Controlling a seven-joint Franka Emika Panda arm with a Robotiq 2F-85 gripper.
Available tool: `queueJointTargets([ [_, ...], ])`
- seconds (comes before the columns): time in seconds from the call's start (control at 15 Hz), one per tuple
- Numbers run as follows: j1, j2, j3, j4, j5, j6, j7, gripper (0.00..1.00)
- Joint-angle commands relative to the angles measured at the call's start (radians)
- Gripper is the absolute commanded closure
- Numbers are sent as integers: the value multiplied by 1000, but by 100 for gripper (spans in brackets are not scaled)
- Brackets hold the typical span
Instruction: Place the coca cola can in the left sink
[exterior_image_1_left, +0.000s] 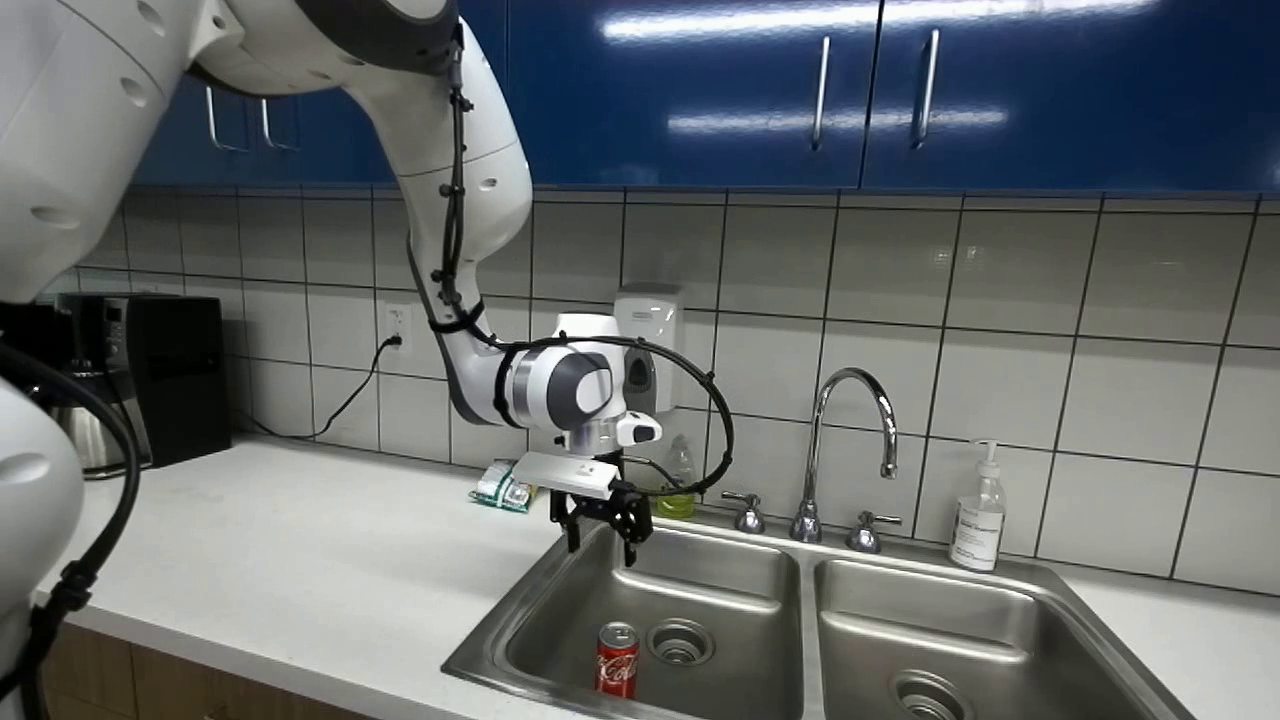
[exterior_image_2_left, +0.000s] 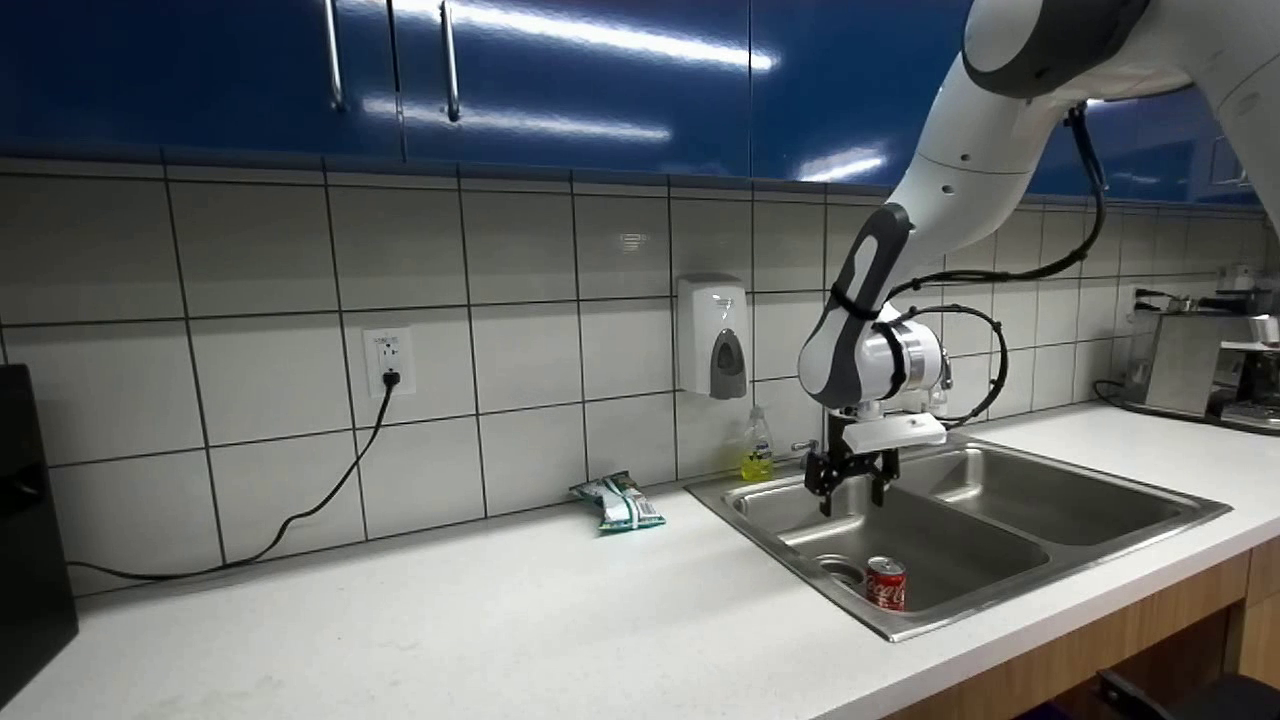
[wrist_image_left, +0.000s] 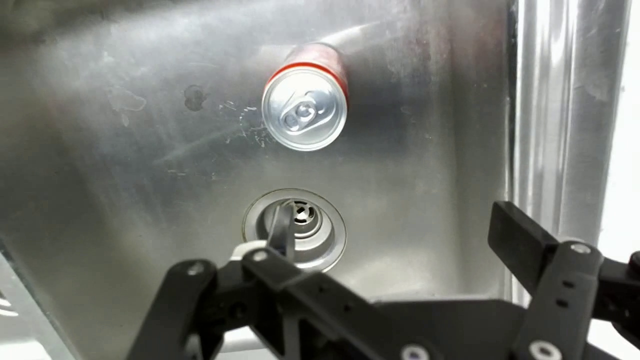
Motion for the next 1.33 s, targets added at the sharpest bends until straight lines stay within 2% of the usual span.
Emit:
queueJointTargets([
  [0.0,18,-124,0,-119,-34,-32,-1,0],
  [0.4,55,-285,4,-275,-71,-70,19,0],
  [1.0,67,-529,37,-448,-101,-240,63,0],
  [1.07,59,-434,35,-390,-76,-192,20,0],
  [1.27,59,-490,40,-427,-76,-212,27,0],
])
